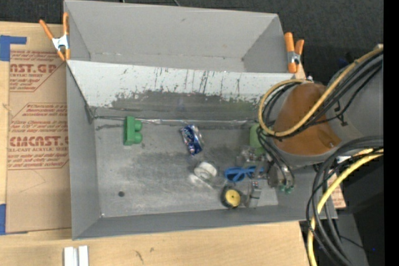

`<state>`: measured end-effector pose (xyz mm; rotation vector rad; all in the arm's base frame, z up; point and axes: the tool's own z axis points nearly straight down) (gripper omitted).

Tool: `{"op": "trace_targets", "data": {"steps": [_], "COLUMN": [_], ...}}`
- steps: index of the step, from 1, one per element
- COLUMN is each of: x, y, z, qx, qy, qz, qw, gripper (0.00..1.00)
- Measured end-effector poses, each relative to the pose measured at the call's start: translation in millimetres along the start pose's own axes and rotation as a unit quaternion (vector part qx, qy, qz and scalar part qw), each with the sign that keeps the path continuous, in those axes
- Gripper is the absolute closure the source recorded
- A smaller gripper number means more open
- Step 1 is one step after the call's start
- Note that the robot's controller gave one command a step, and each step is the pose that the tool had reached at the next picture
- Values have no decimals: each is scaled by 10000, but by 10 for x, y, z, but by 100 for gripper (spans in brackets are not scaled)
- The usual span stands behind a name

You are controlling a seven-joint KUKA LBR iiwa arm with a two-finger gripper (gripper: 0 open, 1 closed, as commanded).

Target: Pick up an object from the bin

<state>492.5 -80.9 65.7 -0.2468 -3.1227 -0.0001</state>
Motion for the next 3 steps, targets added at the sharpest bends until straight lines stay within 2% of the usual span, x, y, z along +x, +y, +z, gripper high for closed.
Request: {"op": "trace_targets", "data": {"steps": [1, 2, 3], "x": [-18, -46, 82], "y": [7, 11, 117], "z": [-52, -1181, -2271], "qx": [3, -5, -8], "qy": [-13, -90, -98], "qz": [-18, -105, -137], "qw": [10000, 9999, 9999], "gripper": [100, 100, 100]}}
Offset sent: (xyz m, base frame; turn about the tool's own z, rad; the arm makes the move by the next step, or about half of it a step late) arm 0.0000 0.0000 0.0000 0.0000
